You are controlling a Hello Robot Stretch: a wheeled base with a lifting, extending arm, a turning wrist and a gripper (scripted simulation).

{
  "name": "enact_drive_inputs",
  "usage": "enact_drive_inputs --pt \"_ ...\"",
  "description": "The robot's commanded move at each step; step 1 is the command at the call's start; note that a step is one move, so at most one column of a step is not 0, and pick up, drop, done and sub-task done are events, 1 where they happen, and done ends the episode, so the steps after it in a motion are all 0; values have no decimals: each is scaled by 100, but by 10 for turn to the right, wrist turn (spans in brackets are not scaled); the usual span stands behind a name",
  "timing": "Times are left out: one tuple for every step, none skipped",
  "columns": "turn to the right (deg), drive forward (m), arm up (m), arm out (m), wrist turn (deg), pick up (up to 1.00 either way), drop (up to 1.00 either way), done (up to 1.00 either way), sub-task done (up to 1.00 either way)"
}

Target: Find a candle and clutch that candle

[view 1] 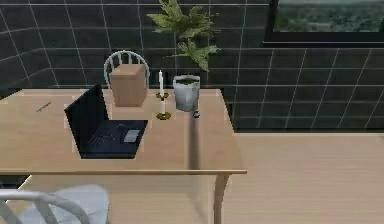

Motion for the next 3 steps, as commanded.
enact_drive_inputs --pt "450 0 0 0 0 0 0 0 0" --pt "150 0 0 0 0 0 0 0 0" --pt "0 10 0 0 0 0 0 0 0"
